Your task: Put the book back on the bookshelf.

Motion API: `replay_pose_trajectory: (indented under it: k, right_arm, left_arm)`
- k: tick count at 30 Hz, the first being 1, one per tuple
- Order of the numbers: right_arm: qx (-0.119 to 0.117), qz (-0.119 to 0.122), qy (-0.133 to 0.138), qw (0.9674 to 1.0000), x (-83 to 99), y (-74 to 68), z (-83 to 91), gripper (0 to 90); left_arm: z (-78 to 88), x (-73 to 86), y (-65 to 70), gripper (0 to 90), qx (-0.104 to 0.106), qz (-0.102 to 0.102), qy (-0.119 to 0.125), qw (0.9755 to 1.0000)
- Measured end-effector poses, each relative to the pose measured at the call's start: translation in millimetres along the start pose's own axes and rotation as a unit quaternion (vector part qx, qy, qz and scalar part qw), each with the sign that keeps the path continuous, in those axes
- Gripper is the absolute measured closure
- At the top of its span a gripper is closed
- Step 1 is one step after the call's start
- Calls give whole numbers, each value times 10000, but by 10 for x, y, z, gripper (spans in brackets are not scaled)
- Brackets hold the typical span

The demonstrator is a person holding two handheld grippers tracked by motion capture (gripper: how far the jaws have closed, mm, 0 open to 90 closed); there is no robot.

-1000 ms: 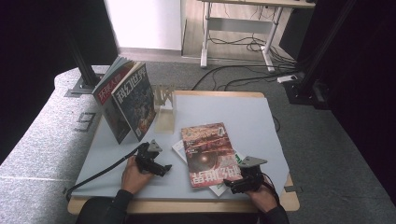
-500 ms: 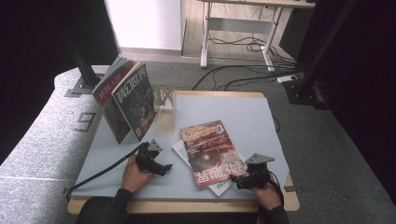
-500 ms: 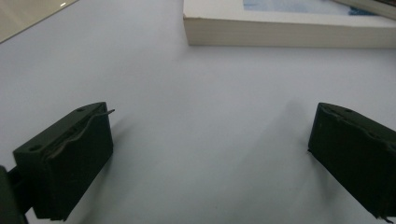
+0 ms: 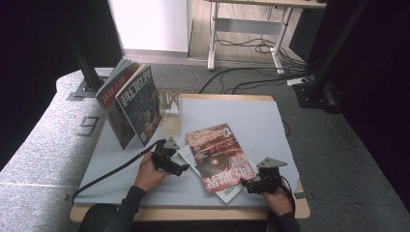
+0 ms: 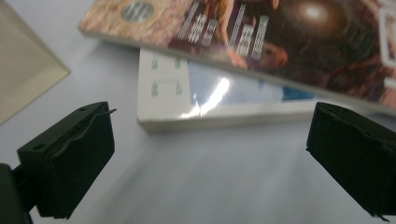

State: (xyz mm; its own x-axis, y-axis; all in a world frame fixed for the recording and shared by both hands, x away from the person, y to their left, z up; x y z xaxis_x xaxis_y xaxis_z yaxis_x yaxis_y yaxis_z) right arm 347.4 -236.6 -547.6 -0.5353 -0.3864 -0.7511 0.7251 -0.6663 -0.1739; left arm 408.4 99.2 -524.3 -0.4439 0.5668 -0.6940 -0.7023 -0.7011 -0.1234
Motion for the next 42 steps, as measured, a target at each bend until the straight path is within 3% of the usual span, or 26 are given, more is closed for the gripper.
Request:
replay_pose_trajectory:
  k: [6,18,26,29,33,42]
  right_arm:
    - [5,3,-3,10000,1,-1,-1,0]
    - [4,15,3,10000,3,-3,-2,0]
    - [6,19,0,10000,5,-6,-1,0]
    - [14,21,-12,10000,2,-6,2,0]
    - [13,23,-15,10000,2,-6,2,0]
    - [1,24,-2,10000,5,-4,1,0]
  left_arm:
    - [-105,-200,2,0,72,-90,81,9999]
    - [-504,-491,42,0,137,-287,77,9995]
    - [-703,-605,-4,0,-29,-393,76,9992]
    - [-742,-627,-52,0,-44,-309,109,9995]
    - [-808,-648,-106,0,-104,-348,97,9993]
    - [-924,-694,-190,0,61,-158,107,9998]
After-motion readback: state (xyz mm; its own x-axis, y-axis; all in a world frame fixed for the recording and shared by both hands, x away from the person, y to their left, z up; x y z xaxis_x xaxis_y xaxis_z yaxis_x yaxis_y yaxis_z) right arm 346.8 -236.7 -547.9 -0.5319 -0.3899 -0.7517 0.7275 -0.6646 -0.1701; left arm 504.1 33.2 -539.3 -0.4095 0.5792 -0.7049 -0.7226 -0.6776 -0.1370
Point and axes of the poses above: each handheld gripper's, and its own axes: z roughly backward along the jaws, x roughly out of its underside, y roughly to its right, the point moved 4 cm from there along -z, roughly forward along the jaws, and after that the axes turned 13 degrees about -x, right-handed, at the moved point
